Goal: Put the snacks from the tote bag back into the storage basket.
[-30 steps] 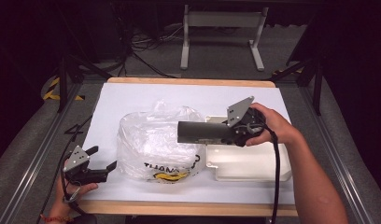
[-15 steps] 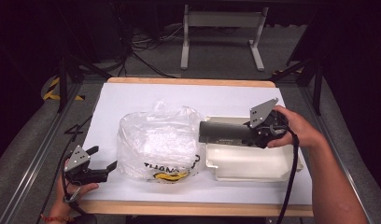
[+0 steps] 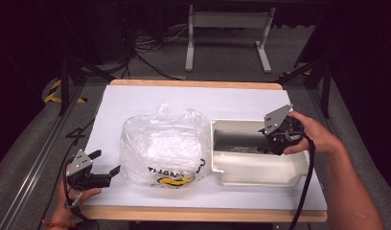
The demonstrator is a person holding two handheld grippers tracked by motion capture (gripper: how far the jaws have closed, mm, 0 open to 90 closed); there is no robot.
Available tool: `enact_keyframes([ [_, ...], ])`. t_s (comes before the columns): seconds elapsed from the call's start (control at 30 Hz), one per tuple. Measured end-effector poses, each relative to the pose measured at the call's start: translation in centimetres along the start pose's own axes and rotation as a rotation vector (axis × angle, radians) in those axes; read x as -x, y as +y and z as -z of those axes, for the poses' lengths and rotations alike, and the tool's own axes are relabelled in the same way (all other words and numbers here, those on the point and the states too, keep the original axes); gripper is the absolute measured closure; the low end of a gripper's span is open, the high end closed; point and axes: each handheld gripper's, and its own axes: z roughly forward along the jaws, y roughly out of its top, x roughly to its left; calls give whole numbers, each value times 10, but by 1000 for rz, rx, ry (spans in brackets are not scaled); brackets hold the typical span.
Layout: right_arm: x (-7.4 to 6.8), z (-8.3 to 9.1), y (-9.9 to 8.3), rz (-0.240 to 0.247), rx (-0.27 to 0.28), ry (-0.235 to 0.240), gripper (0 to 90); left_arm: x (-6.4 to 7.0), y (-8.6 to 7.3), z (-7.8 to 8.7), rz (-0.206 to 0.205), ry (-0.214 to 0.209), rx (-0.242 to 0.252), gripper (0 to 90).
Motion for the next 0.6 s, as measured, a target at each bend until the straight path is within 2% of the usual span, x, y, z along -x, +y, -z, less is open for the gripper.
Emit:
enact_keyframes([
  [0.4, 2, -8, -21, -21, -28, 30, 427, 0, 0, 0, -7, 1, -9, 76],
  [0.53, 6, -17, -28, -31, -72, 52, 426, 1, 0, -1, -12, 3, -8, 77],
  [0.6, 8, -19, -29, -35, -77, 56, 427, 1, 0, -1, -11, 4, -9, 77],
])
